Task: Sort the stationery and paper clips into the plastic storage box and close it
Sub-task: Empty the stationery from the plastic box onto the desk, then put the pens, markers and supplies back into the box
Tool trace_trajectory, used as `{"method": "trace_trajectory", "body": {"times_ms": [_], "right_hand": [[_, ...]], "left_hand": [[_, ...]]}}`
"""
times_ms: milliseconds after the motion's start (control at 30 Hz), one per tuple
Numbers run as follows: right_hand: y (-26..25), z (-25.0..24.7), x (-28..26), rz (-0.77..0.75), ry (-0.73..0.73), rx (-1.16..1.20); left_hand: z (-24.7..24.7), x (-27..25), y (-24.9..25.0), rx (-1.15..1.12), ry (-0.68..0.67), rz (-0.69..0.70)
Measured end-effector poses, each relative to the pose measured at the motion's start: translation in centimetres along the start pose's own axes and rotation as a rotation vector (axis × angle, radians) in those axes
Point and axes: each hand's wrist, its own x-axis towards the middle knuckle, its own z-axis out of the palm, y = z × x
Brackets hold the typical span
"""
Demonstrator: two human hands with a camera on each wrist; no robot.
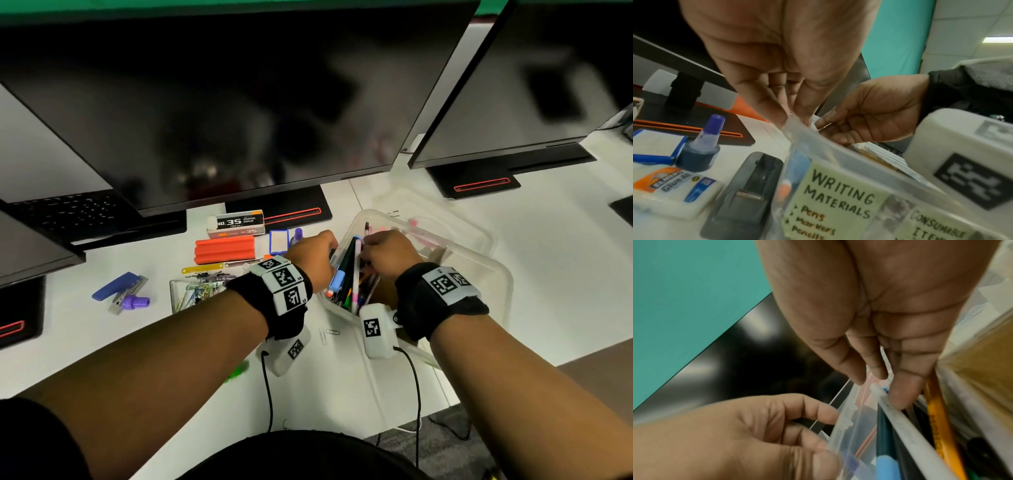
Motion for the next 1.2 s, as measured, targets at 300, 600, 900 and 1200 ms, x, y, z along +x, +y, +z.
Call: {"method": "trace_trajectory", "body": {"times_ms": [300, 600, 900, 1200], "right_hand": [[-2.8, 0.5, -2.5, -0.147, 0.037, 0.019], [-4.7, 8.3, -6.5, -0.43, -0.195, -0.391], [1.8, 13.3, -8.3, -0.122, -0.402, -0.926], [-0.2, 18.8, -8.0, -0.036, -0.418, -0.767]], "left_hand": [[-0.6, -0.3, -2.7, -0.158, 0.004, 0.008], [-3.2, -3.7, -13.6, 0.028, 0.012, -0.151], [-2.9, -10.2, -22.7, 0.159, -0.176, -0.222], [-1.3, -11.7, -23.6, 0.172, -0.184, -0.149]]}}
